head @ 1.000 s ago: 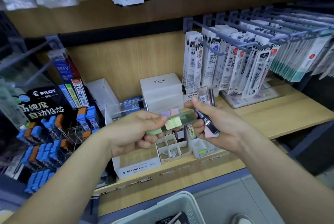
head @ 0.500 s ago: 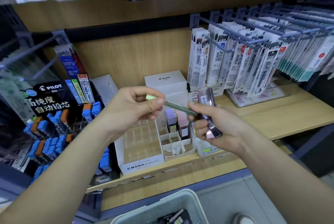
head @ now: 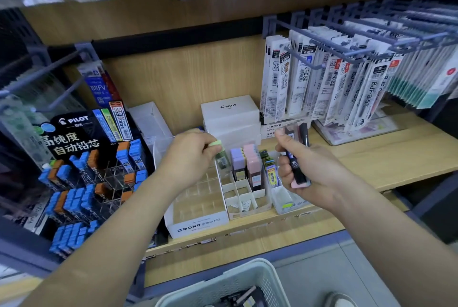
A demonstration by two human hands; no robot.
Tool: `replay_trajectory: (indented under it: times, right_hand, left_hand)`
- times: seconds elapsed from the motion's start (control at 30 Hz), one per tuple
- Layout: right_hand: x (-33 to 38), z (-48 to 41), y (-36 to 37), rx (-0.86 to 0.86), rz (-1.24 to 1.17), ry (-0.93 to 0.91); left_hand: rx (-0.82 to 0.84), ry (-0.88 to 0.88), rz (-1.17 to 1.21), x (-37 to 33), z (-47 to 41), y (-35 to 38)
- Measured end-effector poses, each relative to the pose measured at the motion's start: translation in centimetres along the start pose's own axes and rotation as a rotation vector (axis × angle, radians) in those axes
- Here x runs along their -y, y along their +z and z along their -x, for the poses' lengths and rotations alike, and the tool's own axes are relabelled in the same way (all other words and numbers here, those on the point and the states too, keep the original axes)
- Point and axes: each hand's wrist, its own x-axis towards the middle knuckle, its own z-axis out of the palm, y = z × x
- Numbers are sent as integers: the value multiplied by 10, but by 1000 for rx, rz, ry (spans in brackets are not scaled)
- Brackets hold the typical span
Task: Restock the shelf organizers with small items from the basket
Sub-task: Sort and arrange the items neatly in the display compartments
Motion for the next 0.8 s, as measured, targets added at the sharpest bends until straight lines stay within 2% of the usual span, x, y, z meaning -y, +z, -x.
replay_trajectory:
  times: [0.13, 0.27, 0.47, 0.8]
  right_hand:
    - [-1, 1, 0, 19, 1, 2]
    - [-1, 2, -2, 38, 6, -1]
    - [0, 4, -3, 47, 1, -14]
    - [-3, 9, 1, 114, 47, 42]
  left_hand:
    - [-49, -59, -3, -1, -2, 14]
    - [-69, -16, -70, 0, -7, 23]
    - [-134, -1, -25, 2, -15, 29]
    - [-60, 44, -196, 5, -17, 38]
